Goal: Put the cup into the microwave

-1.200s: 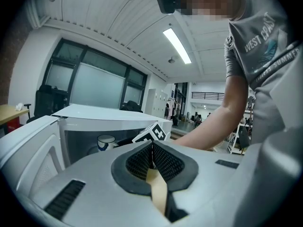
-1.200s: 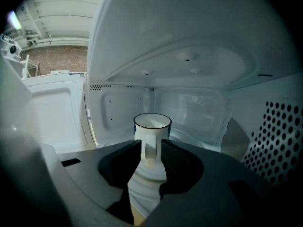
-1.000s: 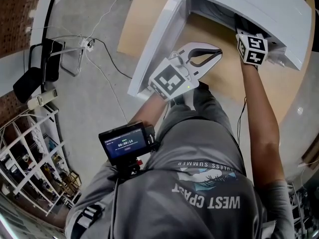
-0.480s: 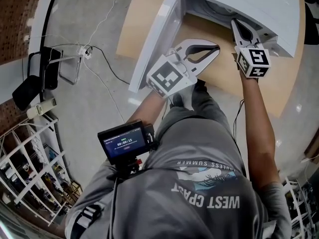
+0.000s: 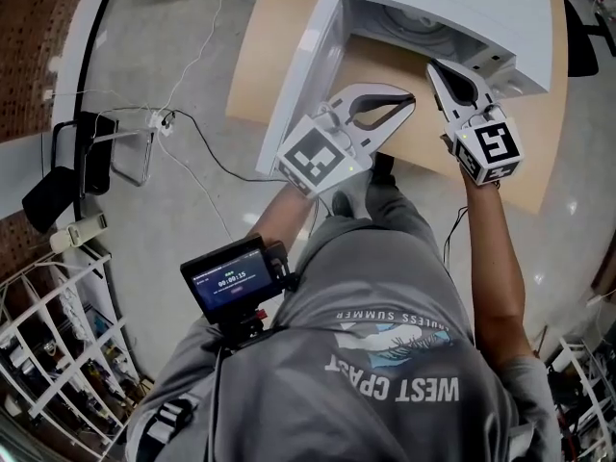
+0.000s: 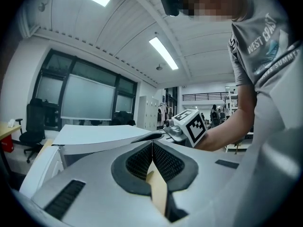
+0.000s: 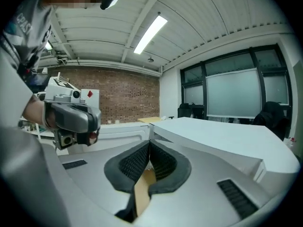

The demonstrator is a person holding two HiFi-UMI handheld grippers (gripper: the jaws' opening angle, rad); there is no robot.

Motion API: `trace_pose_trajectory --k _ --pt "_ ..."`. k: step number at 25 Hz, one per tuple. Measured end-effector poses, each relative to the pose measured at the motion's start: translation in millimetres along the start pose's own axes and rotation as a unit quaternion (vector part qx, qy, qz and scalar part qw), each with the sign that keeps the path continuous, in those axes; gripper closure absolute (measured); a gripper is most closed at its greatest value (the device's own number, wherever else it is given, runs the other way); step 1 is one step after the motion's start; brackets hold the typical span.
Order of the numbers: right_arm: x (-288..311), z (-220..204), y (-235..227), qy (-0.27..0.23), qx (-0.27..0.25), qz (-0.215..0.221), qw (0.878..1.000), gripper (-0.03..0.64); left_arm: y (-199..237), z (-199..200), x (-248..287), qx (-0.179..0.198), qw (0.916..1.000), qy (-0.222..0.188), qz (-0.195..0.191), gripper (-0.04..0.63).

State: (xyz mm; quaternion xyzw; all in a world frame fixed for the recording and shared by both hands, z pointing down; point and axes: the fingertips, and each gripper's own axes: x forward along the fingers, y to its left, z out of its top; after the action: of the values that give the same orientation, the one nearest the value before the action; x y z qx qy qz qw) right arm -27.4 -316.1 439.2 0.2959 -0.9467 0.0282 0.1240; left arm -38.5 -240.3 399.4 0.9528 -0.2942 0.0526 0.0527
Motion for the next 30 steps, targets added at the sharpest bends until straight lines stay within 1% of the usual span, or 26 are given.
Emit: trace_pose_trajectory --k 6,9,13,17,21,26,30 --pt "-35.0 52.5 50.1 -0.024 -0.001 0.021 0.999 0.597 -26.3 32.9 -30.3 0.019 0.9997 -0.010 -0.013 0.574" --pt "-47.3 62.7 67.1 -0.033 0.000 0.026 0.999 0.597 -36.0 37.3 -40.6 0.029 0.9994 -0.013 -0.018 0.574" --pt "-61.7 80.6 90.7 -0.053 -0.013 0.033 0.998 0.597 -48.9 41.1 -53.7 0.039 0.9989 -0.017 -0.022 0.574" --pt "-76.8 91.7 109.4 -0.070 -0.021 0.028 0.997 0.597 -64.8 40.5 -63.9 0.048 0.9983 -0.020 -0.027 0.574" --pt "-93.5 97.6 133.1 -0.067 -0.029 0.016 0.997 0.597 -85.2 46.2 -82.4 0.057 0.9974 -0.026 -0.035 0.574" --pt "-121.8 114.0 167.0 -0.079 -0.038 0.010 0.996 0.597 -114.4 57.7 -104.1 0.078 0.9951 -0.034 -0.049 0.574" --pt "-141.3 116.7 192.4 -0.074 -0.051 -0.004 0.996 0.598 -136.4 63.4 -122.6 0.081 0.9943 -0.041 -0.056 0.574"
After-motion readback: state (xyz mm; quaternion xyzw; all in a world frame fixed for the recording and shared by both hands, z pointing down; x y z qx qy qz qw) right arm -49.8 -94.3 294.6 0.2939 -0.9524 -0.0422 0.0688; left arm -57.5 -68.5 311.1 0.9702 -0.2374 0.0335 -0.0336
